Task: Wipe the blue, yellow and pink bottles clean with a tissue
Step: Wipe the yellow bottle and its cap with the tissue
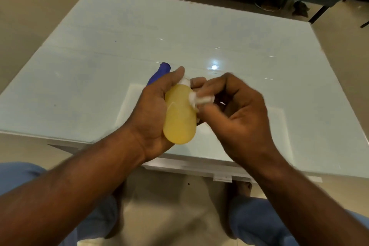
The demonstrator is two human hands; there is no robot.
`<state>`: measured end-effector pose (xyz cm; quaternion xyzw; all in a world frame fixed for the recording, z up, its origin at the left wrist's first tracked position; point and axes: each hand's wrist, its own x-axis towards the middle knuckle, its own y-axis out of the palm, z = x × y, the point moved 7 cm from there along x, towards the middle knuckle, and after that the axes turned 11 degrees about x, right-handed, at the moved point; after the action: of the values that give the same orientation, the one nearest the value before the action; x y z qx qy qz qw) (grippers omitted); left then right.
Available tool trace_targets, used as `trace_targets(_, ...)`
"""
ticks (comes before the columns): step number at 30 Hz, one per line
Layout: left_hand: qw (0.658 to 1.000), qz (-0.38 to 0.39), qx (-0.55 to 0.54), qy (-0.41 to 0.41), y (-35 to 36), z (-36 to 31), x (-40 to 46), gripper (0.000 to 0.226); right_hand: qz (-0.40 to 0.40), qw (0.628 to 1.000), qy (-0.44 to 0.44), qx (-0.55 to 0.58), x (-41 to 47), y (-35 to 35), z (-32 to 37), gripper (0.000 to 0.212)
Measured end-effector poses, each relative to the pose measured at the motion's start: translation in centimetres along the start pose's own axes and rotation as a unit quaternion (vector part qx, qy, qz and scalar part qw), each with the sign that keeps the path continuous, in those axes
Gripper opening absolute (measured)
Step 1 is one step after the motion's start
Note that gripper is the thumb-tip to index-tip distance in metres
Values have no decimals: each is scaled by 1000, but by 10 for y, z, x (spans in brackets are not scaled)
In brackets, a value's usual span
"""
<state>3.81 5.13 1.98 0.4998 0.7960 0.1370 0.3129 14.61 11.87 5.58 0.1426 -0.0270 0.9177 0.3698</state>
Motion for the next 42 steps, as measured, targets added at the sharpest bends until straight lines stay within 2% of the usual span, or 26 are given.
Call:
trace_targets(3,1000,-11,-4,11,1,1,1,45,-22,999,22,41,1,-3,-4,10)
trace_targets(6,999,10,-41,10,1,-7,4,45,38,999,-3,14,-2,7,-1,4)
trace_targets(8,1000,11,-25,4,-1,-7,4,45,52,999,-3,7,-2,10,0,4)
trace_targets(11,1000,-18,22,9,-3,1,2,44,-6,999,24,27,2,-1,-5,11)
trace_targets(13,999,-28,16,21,-2,3,1,44,-32,997,44,46,3,-4,-9,14)
trace_targets(18,1000,-9,-4,9,-5,-6,5,52,44,998,36,-1,-2,9,-8,1)
trace_targets(24,997,-47,33,44,-1,1,2,35,-43,997,42,46,3,-6,-11,14)
trace_targets(27,999,-30,18,25,-4,-2,4,46,10,999,33,5,-1,3,-11,4)
trace_targets(30,999,-19,19,29,-5,-9,4,47,44,998,17,-42,-2,8,-7,3)
trace_targets(35,997,-30,46,58,3,0,0,51,-49,998,34,-10,4,-10,-10,11)
trace_targets(40,999,-17,-3,29,-5,-9,5,47,52,998,14,-29,-5,7,-5,4)
trace_targets(42,999,-15,15,30,-4,-8,3,47,50,998,4,-44,-4,6,-2,4)
